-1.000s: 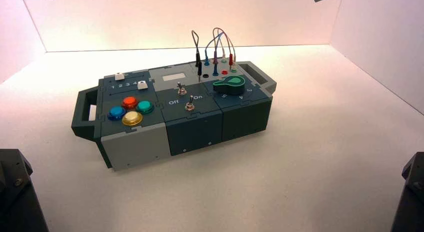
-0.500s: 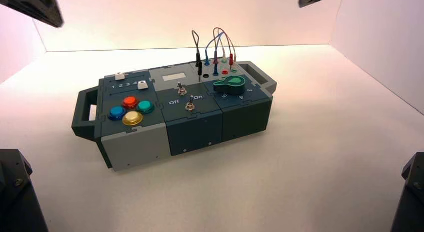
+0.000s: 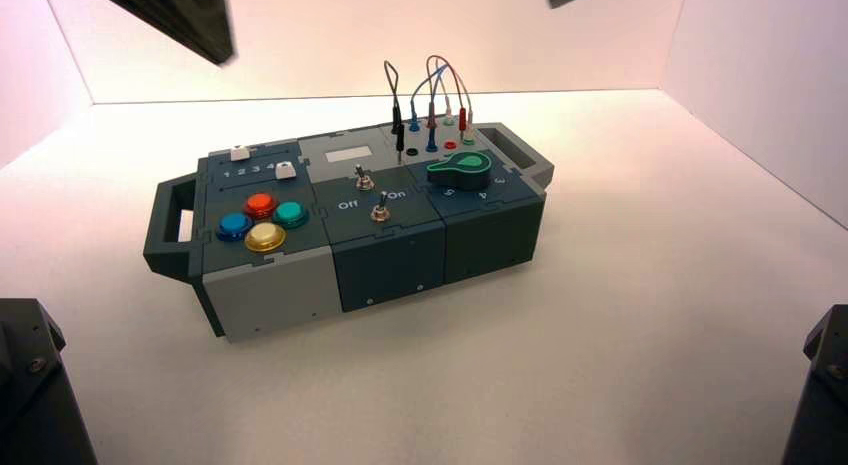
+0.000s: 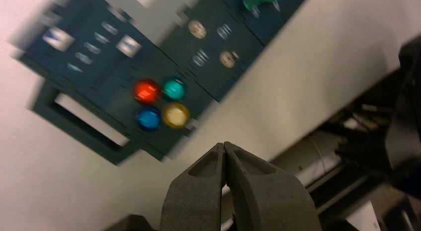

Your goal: Rotate the box clockwise.

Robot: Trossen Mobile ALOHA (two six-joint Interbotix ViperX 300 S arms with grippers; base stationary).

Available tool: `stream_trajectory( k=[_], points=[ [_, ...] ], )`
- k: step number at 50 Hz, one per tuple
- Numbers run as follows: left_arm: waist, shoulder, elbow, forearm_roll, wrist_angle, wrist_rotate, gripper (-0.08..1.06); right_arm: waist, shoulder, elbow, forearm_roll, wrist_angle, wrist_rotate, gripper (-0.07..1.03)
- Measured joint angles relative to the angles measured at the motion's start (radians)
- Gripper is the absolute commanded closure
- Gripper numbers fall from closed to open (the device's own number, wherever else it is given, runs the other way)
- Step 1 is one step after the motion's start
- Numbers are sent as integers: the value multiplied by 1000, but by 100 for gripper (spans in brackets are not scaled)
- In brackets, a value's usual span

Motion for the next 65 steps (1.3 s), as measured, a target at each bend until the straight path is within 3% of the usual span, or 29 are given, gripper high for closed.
stream_trajectory(
  k=[7, 14, 16, 22, 35, 46, 54, 65],
  points=[
    [-57, 48, -3, -6, 8, -31, 101, 9, 95, -75, 2, 23, -3, 98],
    [-121, 135, -12, -32, 28, -41, 101, 12, 230, -192, 2, 49, -15, 98],
    [-121, 135, -12, -32, 28, -41, 101, 12, 230, -192, 2, 49, -15, 98],
    [-189, 225, -14, -61, 51, -74, 101, 14, 334, -298, 0, 63, -23, 98],
    [-304, 354, -35, -69, 84, -167, 101, 21, 551, -575, 2, 170, -51, 98],
    [-362, 430, -40, -69, 127, -212, 101, 63, 726, -765, 6, 282, -60, 98],
    [-374, 477, -41, -64, 143, -225, 101, 87, 821, -836, 29, 353, -61, 98],
    [-376, 548, -46, -55, 144, -227, 101, 92, 865, -851, 52, 373, -64, 98]
  ],
)
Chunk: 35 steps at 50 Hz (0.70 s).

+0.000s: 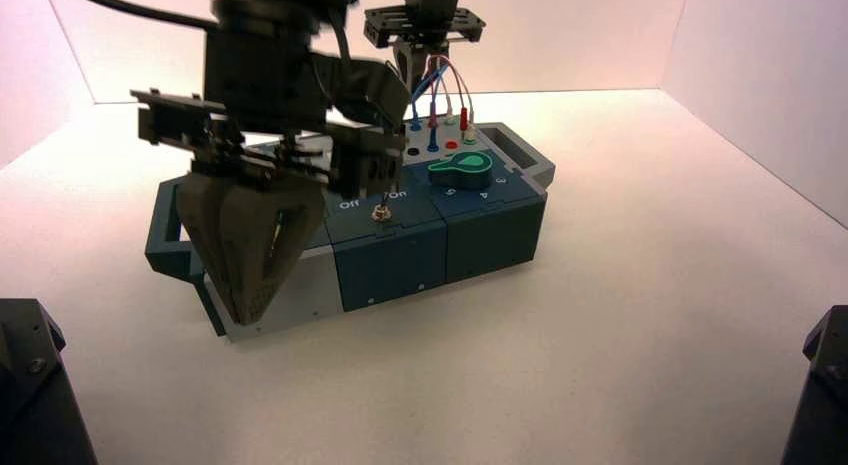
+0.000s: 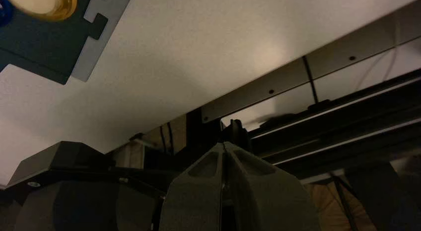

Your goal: Rotate the box clockwise.

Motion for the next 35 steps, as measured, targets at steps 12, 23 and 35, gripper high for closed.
stream_trajectory(
  k=[12, 23, 35],
  points=[
    [0, 152, -71, 66, -34, 2, 101, -2, 25, 2, 6, 9, 0, 98],
    [-2, 258, -110, 86, -72, 3, 101, -6, 23, 21, 6, 12, 0, 98],
    [2, 301, -110, 114, -87, 3, 101, -21, 23, 44, 6, 11, -5, 98]
  ],
)
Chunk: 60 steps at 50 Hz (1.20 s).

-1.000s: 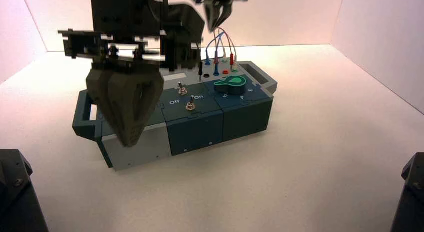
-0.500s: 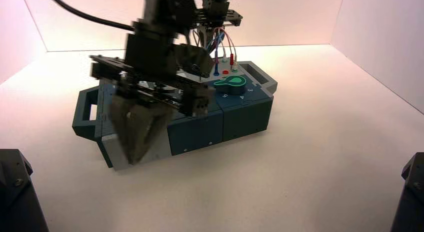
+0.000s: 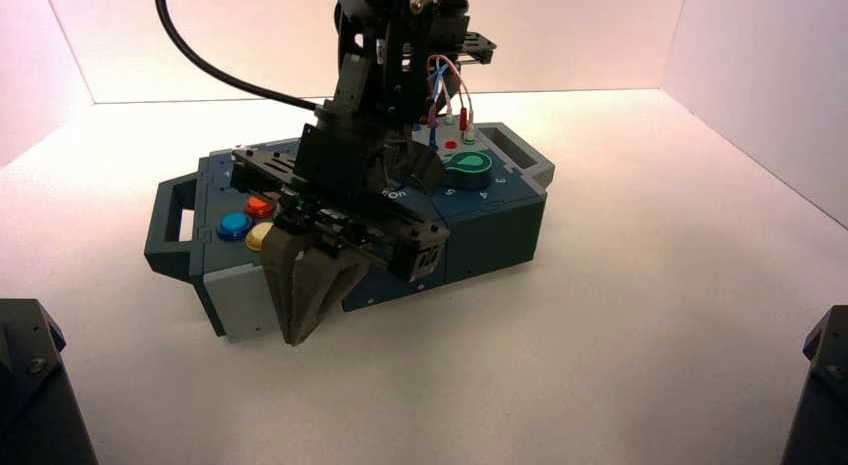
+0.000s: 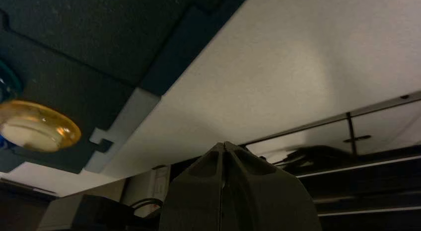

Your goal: Rotate the box clockwise.

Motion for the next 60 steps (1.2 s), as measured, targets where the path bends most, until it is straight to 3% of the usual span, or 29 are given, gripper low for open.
stream_trajectory(
  k=[22, 35, 46, 60],
  points=[
    [107, 0, 31, 67, -3, -2, 101, -3, -34, 64, 0, -8, -2, 98],
    [133, 0, 34, 101, 5, -3, 101, -11, -67, 120, -2, -14, -2, 98],
    [213, 0, 29, 167, 6, 0, 101, -32, -118, 190, -2, -26, -2, 98],
    [296, 2, 0, 215, 11, 25, 101, -49, -166, 262, -3, -41, -2, 98]
  ],
)
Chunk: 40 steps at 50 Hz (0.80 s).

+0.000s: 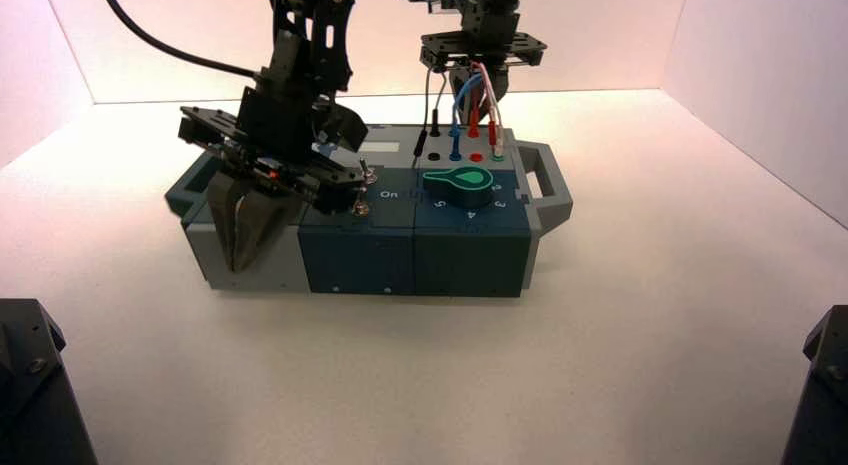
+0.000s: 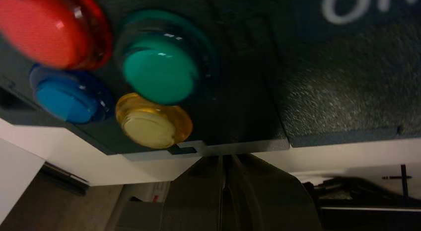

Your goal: Rotate the box clockwise.

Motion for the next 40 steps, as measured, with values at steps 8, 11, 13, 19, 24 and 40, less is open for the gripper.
stream_trajectory(
  k=[8, 11, 13, 19, 24, 40],
  points=[
    [37, 25, -34, 46, 3, 5, 101, -3, -31, 46, 0, -5, 0, 98],
    [46, 38, -44, 58, 5, 6, 101, -5, -40, 64, 0, -6, 2, 98],
    [52, 49, -52, 66, 6, 17, 101, -6, -49, 81, -2, -8, 0, 98],
    [64, 74, -72, 72, 8, 44, 101, -12, -81, 124, -2, -11, 2, 98],
    [75, 92, -91, 72, 8, 61, 101, -14, -114, 160, -3, -23, 2, 98],
    [141, 166, -181, 94, 9, 138, 101, -12, -207, 290, 2, -60, 5, 98]
  ],
)
